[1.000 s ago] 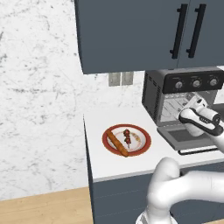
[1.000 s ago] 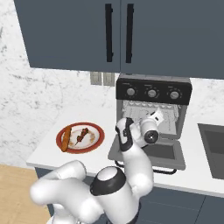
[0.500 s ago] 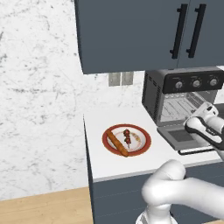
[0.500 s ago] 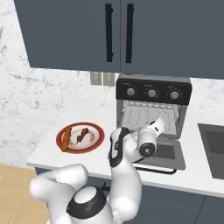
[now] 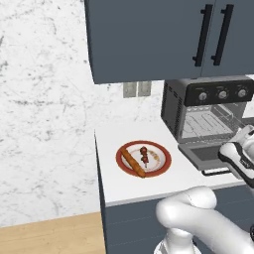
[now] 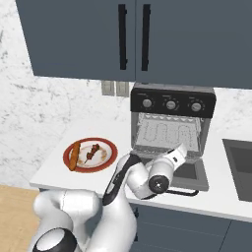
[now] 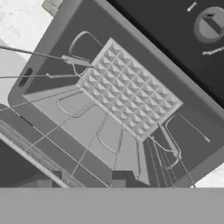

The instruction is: Pick up the kebab skewer and baguette bread, and place them inside the toaster oven. Close the toaster oven door and start by setting the timer.

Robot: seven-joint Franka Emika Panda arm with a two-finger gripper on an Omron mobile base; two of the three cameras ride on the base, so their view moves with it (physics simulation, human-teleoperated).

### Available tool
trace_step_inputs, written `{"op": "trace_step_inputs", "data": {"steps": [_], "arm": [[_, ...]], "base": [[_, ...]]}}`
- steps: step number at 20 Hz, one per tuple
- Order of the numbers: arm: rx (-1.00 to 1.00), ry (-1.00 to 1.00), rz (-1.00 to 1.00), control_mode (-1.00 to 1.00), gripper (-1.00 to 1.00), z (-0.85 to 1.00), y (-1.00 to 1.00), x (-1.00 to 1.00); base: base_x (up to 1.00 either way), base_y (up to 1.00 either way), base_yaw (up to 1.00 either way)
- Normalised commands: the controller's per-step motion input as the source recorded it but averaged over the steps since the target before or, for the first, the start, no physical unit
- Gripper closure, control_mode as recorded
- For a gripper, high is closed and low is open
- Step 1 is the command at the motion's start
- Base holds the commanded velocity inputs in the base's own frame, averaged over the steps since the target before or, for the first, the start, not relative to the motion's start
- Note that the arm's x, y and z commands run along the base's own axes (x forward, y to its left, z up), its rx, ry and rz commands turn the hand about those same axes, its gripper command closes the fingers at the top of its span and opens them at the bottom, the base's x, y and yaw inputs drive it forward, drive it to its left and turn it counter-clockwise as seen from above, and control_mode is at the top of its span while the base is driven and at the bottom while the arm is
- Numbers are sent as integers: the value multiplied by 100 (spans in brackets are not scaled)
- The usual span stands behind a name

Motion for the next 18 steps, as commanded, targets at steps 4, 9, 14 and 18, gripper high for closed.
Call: {"op": "trace_step_inputs", "data": {"steps": [4, 9, 14, 18], "arm": [[2, 12, -5, -100, 100, 61, -45, -99], [0, 17, -4, -100, 100, 70, -30, -82], [2, 33, -4, -100, 100, 71, 11, -58], [6, 51, -17, -100, 100, 16, 61, -33]], "base": [[0, 0, 0], [0, 0, 0], [0, 0, 0], [0, 0, 0]]}}
